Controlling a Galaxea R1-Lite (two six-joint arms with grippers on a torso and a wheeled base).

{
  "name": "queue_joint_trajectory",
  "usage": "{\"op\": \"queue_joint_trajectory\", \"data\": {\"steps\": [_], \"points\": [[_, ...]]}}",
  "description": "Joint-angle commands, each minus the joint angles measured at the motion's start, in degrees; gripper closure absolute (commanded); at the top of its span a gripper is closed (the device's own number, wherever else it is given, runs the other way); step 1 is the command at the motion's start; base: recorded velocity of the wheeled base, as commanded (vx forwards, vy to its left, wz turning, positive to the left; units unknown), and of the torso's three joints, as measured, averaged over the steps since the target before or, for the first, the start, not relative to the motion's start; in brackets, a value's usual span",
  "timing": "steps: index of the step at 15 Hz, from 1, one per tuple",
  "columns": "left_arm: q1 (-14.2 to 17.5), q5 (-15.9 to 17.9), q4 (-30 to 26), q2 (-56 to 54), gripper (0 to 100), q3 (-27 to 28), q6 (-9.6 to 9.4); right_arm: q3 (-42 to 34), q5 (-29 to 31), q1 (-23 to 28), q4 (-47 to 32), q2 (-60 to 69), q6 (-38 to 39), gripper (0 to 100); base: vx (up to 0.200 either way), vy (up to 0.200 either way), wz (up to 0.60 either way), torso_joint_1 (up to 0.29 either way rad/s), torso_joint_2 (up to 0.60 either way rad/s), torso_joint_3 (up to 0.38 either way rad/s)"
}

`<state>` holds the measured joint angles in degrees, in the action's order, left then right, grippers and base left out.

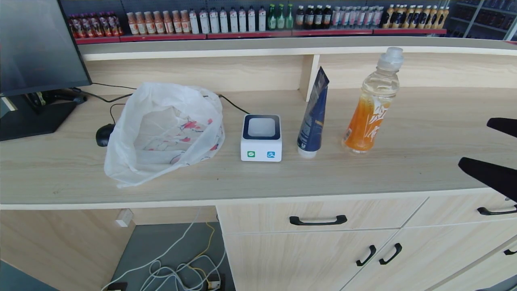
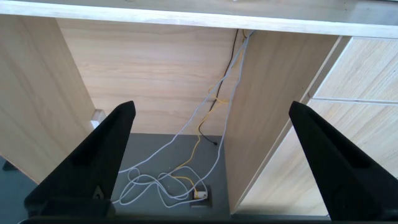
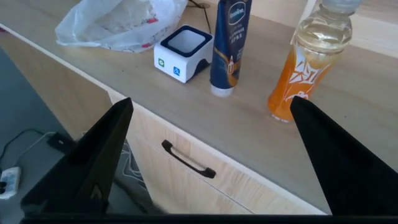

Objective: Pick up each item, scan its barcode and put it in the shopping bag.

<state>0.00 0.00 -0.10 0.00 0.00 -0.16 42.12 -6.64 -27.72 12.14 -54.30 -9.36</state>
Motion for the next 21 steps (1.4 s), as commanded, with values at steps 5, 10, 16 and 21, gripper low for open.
{"op": "queue_joint_trajectory", "data": {"steps": [5, 10, 16, 21], "points": [[0.0, 0.0, 0.01, 0.0, 0, 0.0, -0.02, 3.94, 15.17, -10.51, 13.96, -16.37, 0.13, 0, 0.0, 0.0, 0.0, 0.0, 0.0, 0.0], [0.0, 0.0, 0.01, 0.0, 0, 0.0, -0.02, 6.13, 32.75, -22.02, 14.31, -20.67, 0.05, 0, 0.0, 0.0, 0.0, 0.0, 0.0, 0.0], [0.0, 0.0, 0.01, 0.0, 0, 0.0, -0.02, 13.6, 41.89, -24.4, 25.48, -31.66, 0.31, 0, 0.0, 0.0, 0.0, 0.0, 0.0, 0.0], [0.0, 0.0, 0.01, 0.0, 0, 0.0, -0.02, 19.58, 46.19, -22.82, 34.88, -41.24, 0.31, 0, 0.0, 0.0, 0.0, 0.0, 0.0, 0.0]]}}
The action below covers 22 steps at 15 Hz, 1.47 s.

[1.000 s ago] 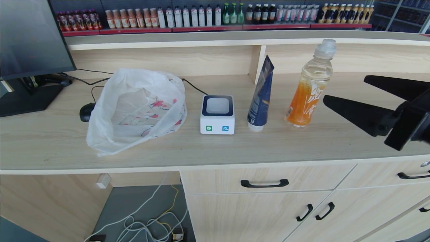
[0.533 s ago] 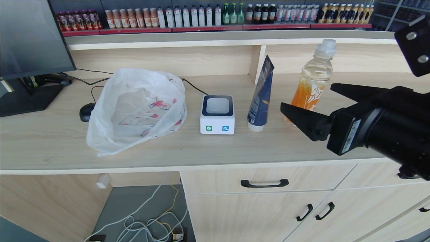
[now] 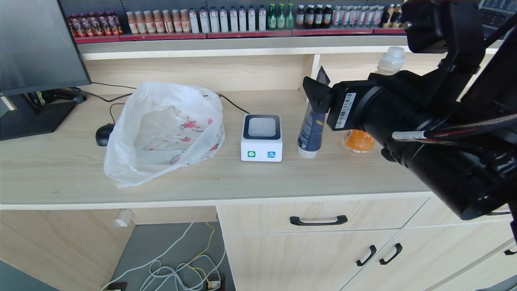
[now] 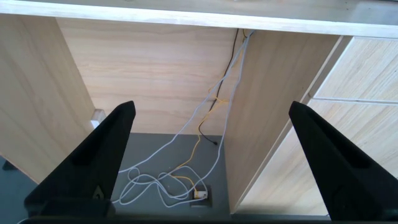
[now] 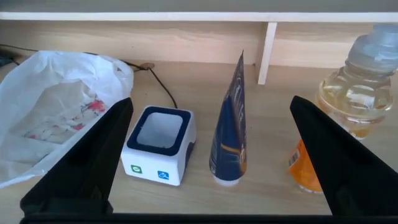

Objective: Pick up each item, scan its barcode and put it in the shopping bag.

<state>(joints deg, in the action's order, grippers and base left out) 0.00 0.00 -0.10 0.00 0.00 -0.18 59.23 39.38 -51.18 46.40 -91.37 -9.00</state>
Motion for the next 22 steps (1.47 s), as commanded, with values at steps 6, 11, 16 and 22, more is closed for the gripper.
{"op": "queue_joint_trajectory", "data": {"steps": [6, 11, 16, 22], "points": [[0.0, 0.0, 0.01, 0.0, 0, 0.0, 0.01, 5.54, 0.0, 2.92, 0.8, -5.93, -1.55, 0, 0.0, 0.0, 0.0, 0.0, 0.0, 0.0], [0.0, 0.0, 0.01, 0.0, 0, 0.0, 0.01, 6.77, 0.44, 3.54, 0.8, -7.33, -4.98, 0, 0.0, 0.0, 0.0, 0.0, 0.0, 0.0], [0.0, 0.0, 0.01, 0.0, 0, 0.0, 0.01, 12.22, 3.25, 3.98, 1.77, -13.13, -4.36, 0, 0.0, 0.0, 0.0, 0.0, 0.0, 0.0], [0.0, 0.0, 0.01, 0.0, 0, 0.0, 0.01, 13.01, 2.64, 6.7, 7.13, -17.09, -3.84, 0, 0.0, 0.0, 0.0, 0.0, 0.0, 0.0]]}}
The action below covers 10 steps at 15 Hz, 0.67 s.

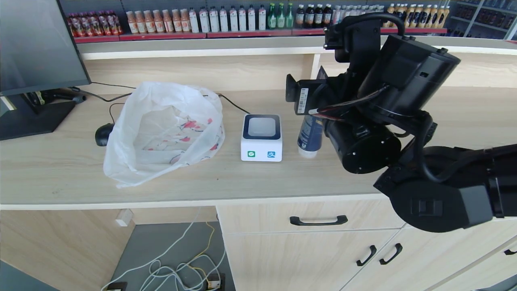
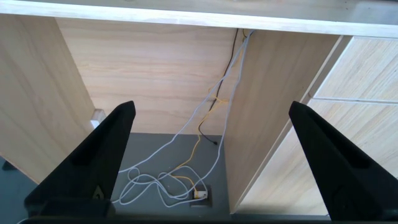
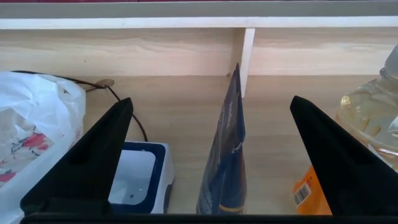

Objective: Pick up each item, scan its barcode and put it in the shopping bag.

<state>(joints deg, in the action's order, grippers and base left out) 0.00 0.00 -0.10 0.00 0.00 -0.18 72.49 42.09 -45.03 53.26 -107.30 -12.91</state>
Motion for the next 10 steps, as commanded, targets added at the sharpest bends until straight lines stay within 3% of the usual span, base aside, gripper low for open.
{"op": "queue_joint_trajectory", "data": {"steps": [1, 10], "points": [[0.0, 0.0, 0.01, 0.0, 0, 0.0, 0.01, 0.02, -0.17, 0.65, 0.26, -1.51, 0.08, 0, 0.0, 0.0, 0.0, 0.0, 0.0, 0.0], [0.0, 0.0, 0.01, 0.0, 0, 0.0, 0.01, -0.33, -2.46, 4.25, 0.35, -3.88, 2.98, 0, 0.0, 0.0, 0.0, 0.0, 0.0, 0.0]]}}
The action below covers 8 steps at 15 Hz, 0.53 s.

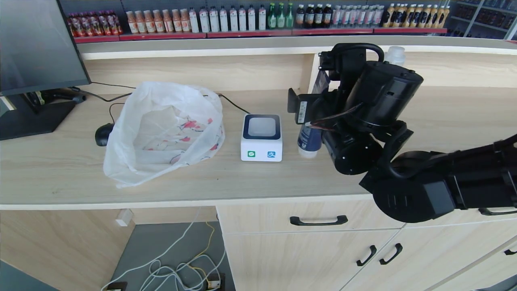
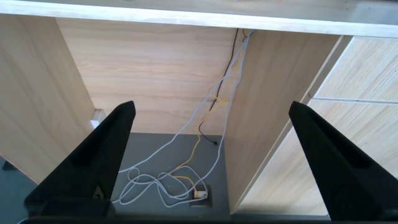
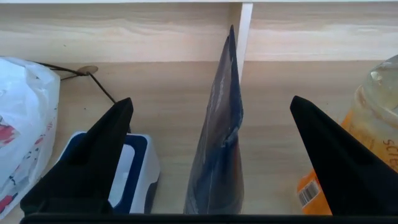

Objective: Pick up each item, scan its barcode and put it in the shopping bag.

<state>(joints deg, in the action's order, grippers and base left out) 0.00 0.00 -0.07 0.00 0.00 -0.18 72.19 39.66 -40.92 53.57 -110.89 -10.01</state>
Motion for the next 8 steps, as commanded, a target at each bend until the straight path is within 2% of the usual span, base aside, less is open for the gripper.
{"op": "queue_joint_trajectory", "data": {"steps": [1, 8], "points": [[0.0, 0.0, -0.01, 0.0, 0, 0.0, 0.01, -0.21, -0.02, 0.14, 0.05, -0.38, 0.16, 0, 0.0, 0.0, 0.0, 0.0, 0.0, 0.0], [0.0, 0.0, -0.01, 0.0, 0, 0.0, 0.01, -0.56, -0.02, 1.29, 0.93, -2.05, 0.87, 0, 0.0, 0.0, 0.0, 0.0, 0.0, 0.0]]}}
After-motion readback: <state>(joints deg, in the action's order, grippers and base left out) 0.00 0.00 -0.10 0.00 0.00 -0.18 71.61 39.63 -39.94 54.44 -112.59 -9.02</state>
